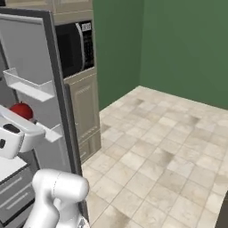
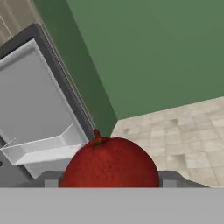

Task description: Pick up the orange and mango from the fridge and place one fruit on each plate on the dining counter.

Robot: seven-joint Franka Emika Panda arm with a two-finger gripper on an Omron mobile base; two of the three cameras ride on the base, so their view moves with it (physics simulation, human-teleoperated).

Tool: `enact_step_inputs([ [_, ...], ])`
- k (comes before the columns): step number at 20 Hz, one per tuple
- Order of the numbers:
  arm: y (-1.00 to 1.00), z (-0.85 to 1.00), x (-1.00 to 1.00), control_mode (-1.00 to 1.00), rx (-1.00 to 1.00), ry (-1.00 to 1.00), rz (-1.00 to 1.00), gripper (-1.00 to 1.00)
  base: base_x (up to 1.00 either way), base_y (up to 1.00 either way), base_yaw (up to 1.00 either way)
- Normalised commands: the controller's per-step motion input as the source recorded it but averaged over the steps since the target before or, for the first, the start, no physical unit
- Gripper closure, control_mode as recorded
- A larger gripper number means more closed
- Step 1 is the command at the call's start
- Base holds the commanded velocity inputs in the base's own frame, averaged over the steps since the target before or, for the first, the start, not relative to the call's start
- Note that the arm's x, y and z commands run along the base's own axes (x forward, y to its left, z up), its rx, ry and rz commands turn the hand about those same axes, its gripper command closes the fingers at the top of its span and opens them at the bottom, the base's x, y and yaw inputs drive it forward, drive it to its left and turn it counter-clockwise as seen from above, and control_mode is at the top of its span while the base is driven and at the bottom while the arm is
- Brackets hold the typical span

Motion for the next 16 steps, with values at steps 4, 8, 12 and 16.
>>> enact_step_inputs([
  [4, 0.0, 0.0, 0.0, 1.0, 0.0, 0.0, 0.0, 1.0, 0.33, -0.35, -0.5],
  [8, 0.0, 0.0, 0.0, 1.0, 0.0, 0.0, 0.0, 1.0, 0.54, -0.43, -0.45],
  [12, 0.0, 0.0, 0.0, 1.0, 0.0, 0.0, 0.0, 1.0, 0.72, -0.41, -0.46],
  [16, 0.0, 0.0, 0.0, 1.0, 0.0, 0.0, 0.0, 1.0, 0.83, -0.36, -0.46],
])
